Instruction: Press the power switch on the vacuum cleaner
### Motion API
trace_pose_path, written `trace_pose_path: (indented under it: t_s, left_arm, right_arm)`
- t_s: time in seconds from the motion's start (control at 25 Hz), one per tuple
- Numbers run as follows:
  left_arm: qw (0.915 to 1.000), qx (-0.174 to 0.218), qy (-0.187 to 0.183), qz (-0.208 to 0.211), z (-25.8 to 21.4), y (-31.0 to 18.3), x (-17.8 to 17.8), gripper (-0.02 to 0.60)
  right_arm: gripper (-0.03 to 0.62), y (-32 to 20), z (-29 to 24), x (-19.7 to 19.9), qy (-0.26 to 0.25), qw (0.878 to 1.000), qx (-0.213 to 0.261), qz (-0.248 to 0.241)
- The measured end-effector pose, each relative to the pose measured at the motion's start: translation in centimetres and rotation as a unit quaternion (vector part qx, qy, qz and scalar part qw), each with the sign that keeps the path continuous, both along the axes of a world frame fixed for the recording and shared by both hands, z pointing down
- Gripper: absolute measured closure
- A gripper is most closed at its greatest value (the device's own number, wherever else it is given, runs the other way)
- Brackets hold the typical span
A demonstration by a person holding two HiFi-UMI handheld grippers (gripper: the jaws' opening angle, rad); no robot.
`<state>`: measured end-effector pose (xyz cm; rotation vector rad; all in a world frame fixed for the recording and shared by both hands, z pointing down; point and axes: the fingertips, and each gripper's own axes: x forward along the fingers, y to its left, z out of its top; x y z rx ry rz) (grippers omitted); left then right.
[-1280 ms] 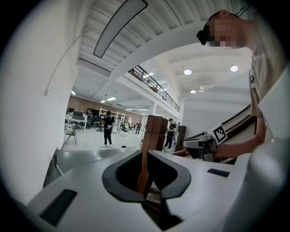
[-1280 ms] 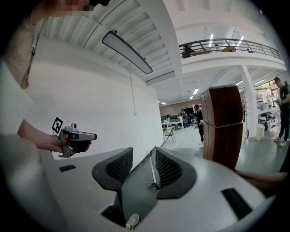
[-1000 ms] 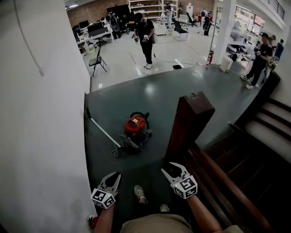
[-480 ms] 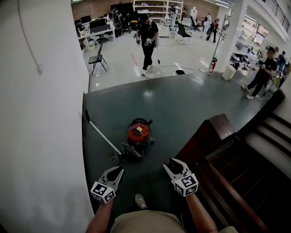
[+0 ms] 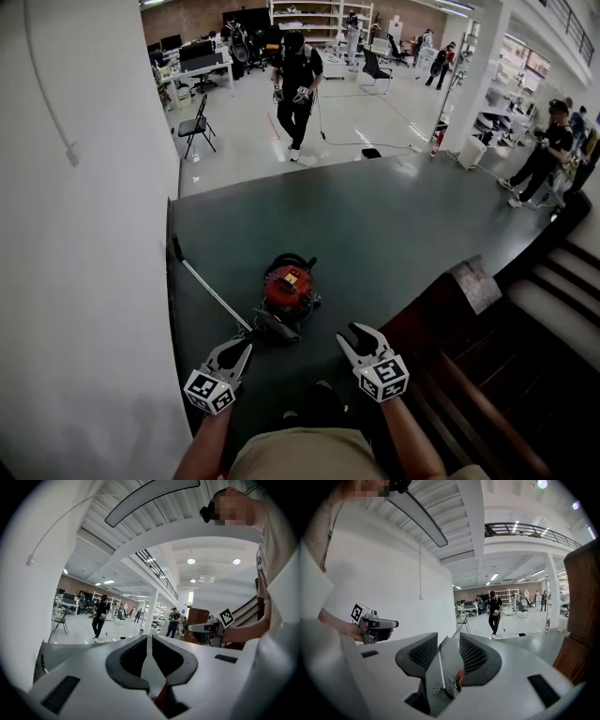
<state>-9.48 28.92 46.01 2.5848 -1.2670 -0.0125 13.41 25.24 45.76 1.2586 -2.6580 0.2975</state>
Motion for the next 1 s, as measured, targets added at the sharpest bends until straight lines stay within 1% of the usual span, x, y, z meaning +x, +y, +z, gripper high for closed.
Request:
trace_pose_path:
  t_s: [0.2,0.32,0.52,0.64,0.8,0.92,1.0]
  left_arm:
    - [0.9999,-0.009,-0.002,-0.005,0.0,-4.6,-0.1,0.558]
    - [0.9998,-0.014,-0.003,-0.013,-1.1,-7.5,-0.2,0.557]
    - [0.9994,-0.013,-0.018,-0.028,-2.8,-12.2,-0.2,0.557]
    - [0.999,-0.017,-0.022,-0.036,-2.6,-14.9,0.1,0.557]
    - [0.9986,-0.022,-0.02,-0.043,-1.1,-18.0,1.0,0.557]
    - [0.9983,-0.027,-0.013,-0.051,-0.6,-20.8,1.3,0.557]
    - [0.9983,-0.033,-0.012,-0.047,-0.5,-21.7,1.3,0.557]
  right_arm:
    - [0.444,-5.1,0.8,-0.3,-0.01,1.0,-0.013,-0.008]
    - [0.444,-8.9,0.6,-0.3,-0.005,1.0,-0.021,-0.015]
    - [0.444,-15.2,-1.5,-0.2,-0.012,0.999,-0.004,-0.03]
    - [0.444,-18.3,-1.9,-0.1,-0.024,0.999,-0.003,-0.032]
    - [0.444,-21.6,-0.2,0.4,-0.031,0.999,-0.012,-0.037]
    - [0.444,-24.4,1.2,0.6,-0.022,0.999,-0.025,-0.038]
    - [0.444,-25.3,1.9,0.5,-0.018,0.998,-0.039,-0.036]
